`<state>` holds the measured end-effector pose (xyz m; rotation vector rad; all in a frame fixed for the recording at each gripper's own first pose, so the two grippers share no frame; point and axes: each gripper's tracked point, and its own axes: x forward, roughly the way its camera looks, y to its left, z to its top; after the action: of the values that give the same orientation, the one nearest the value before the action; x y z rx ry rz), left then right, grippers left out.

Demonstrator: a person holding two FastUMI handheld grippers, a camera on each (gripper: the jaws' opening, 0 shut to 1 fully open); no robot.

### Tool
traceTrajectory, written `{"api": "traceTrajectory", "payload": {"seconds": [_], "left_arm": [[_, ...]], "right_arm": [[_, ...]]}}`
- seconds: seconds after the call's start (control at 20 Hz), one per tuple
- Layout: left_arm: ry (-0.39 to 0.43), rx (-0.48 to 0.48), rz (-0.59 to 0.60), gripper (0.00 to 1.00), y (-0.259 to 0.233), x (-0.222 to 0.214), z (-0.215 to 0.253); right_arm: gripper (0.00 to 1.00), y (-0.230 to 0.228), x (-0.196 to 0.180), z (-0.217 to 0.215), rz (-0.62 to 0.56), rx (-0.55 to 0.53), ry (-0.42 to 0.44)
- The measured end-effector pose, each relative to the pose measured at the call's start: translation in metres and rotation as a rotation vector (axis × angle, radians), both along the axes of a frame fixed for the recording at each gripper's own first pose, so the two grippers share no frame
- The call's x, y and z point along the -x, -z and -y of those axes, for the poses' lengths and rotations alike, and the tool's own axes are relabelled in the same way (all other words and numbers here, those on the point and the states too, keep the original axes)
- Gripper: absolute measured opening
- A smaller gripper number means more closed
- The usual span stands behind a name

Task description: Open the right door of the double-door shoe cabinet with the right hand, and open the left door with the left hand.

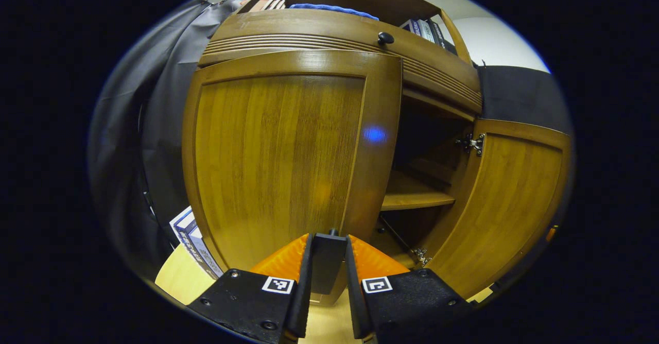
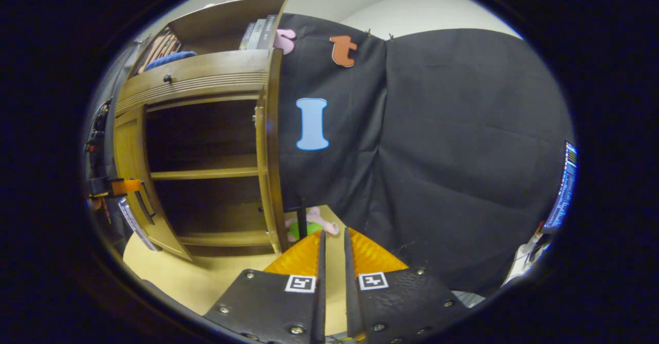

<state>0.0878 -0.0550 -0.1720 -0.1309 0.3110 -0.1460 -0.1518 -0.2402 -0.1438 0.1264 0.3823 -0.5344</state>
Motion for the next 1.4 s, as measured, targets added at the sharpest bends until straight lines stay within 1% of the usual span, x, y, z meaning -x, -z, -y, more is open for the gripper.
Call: {"api": "traceTrajectory", "payload": {"seconds": [0.05,0.1,0.15,0.2,0.25,0.35,0.4,0.45,0.5,0.55,0.75,0.8,0.85,0.9,1.0,1.05,1.15,1.2,1.25,1.4], "left_arm": [[-0.003,0.002,-0.001,0.34,-0.001,0.005,-0.002],[-0.006,0.004,-0.001,0.31,-0.002,0.011,-0.004],[-0.009,0.006,-0.001,0.34,-0.003,0.015,-0.006],[-0.012,0.008,-0.001,0.31,-0.003,0.019,-0.008],[-0.016,0.012,-0.001,0.31,-0.004,0.023,-0.01],[-0.026,0.022,-0.002,0.37,-0.005,0.029,-0.015],[-0.03,0.027,-0.003,0.37,-0.006,0.033,-0.016],[-0.035,0.031,-0.005,0.31,-0.007,0.036,-0.018],[-0.04,0.035,-0.006,0.37,-0.007,0.039,-0.02],[-0.045,0.039,-0.007,0.34,-0.007,0.043,-0.023],[-0.071,0.069,-0.016,0.34,-0.01,0.057,-0.032],[-0.077,0.079,-0.017,0.3,-0.011,0.061,-0.035],[-0.08,0.088,-0.021,0.32,-0.011,0.064,-0.038],[-0.084,0.094,-0.021,0.31,-0.012,0.068,-0.04],[-0.09,0.095,-0.023,0.3,-0.013,0.074,-0.046],[-0.095,0.092,-0.024,0.26,-0.013,0.077,-0.049],[-0.107,0.082,-0.025,0.25,-0.014,0.085,-0.056],[-0.114,0.077,-0.026,0.21,-0.014,0.088,-0.059],[-0.123,0.076,-0.026,0.22,-0.016,0.091,-0.064],[-0.145,0.078,-0.027,0.2,-0.018,0.1,-0.076]], "right_arm": [[0.16,0.001,-0.001,-0.004,-0.001,-0.003,-0.012],[0.16,0.001,-0.003,-0.007,-0.003,-0.006,-0.023],[0.16,0.001,-0.005,-0.011,-0.004,-0.009,-0.036],[0.16,0.002,-0.006,-0.014,-0.004,-0.01,-0.049],[0.16,0.0,-0.01,-0.017,-0.005,-0.008,-0.063],[0.16,-0.001,-0.014,-0.024,-0.003,-0.005,-0.09],[0.16,-0.002,-0.018,-0.026,-0.001,-0.004,-0.104],[0.16,-0.002,-0.022,-0.029,0.002,-0.004,-0.118],[0.16,-0.003,-0.026,-0.033,0.004,-0.004,-0.131],[0.16,-0.003,-0.03,-0.037,0.006,-0.005,-0.146],[0.16,-0.002,-0.044,-0.056,0.008,-0.01,-0.208],[0.16,-0.002,-0.049,-0.061,0.008,-0.012,-0.223],[0.16,-0.001,-0.054,-0.066,0.008,-0.014,-0.239],[0.16,-0.001,-0.058,-0.072,0.01,-0.017,-0.255],[0.16,-0.001,-0.066,-0.083,0.011,-0.023,-0.288],[0.16,0.001,-0.068,-0.09,0.012,-0.027,-0.305],[0.16,0.002,-0.075,-0.101,0.014,-0.033,-0.337],[0.16,0.002,-0.079,-0.106,0.016,-0.036,-0.352],[0.16,0.002,-0.082,-0.112,0.017,-0.04,-0.367],[0.16,0.005,-0.09,-0.128,0.019,-0.053,-0.407]]}}
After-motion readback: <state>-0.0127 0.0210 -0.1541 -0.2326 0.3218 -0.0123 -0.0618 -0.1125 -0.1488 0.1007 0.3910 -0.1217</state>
